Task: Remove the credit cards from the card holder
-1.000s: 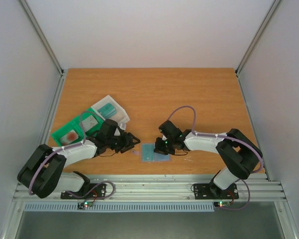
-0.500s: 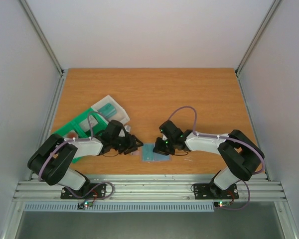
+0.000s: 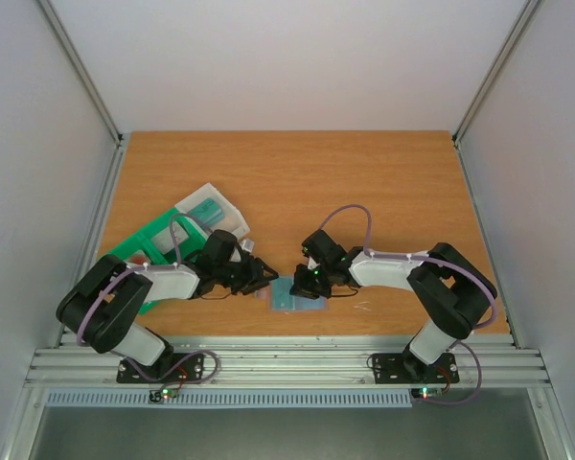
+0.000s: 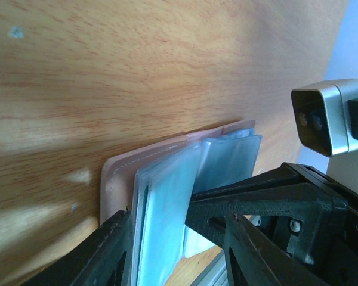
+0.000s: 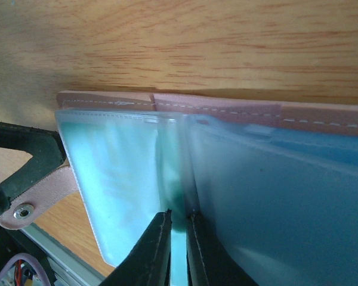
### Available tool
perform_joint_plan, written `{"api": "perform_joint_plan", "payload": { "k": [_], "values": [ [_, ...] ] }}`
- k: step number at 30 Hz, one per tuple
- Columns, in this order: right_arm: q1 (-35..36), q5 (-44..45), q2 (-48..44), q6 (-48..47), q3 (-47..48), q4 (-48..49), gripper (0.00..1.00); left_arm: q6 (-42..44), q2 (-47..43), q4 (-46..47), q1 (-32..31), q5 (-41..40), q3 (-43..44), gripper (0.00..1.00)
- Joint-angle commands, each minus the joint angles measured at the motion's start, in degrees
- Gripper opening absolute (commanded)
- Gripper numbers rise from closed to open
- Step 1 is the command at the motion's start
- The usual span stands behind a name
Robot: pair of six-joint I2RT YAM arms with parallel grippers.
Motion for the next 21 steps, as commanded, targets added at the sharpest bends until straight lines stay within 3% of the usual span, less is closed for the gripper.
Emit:
{"api": "perform_joint_plan", "payload": {
  "k": [1,8,12,21],
  "values": [
    [0.4,2.4,2.9,-0.8,-1.4,-2.8,0.05,-0.2,-0.7,3.5,-0.4,0.7,-0.7,0.44],
    [0.4,4.1,3.3,-0.7,-3.0,-2.7,0.01,0.0,-0.1,3.6,-0.4,0.4,-0.6,0.44],
    [0.4,4.0,3.1,-0.8,-3.0,-2.6,0.01,-0.6,-0.4,4.9,-0.4,0.9,-0.9,0.36],
    [0.4,3.6,3.4,-0.5,-3.2,-2.0,0.01,0.0,-1.5,3.7,-0.4,0.6,-0.9,0.37]
  ]
}}
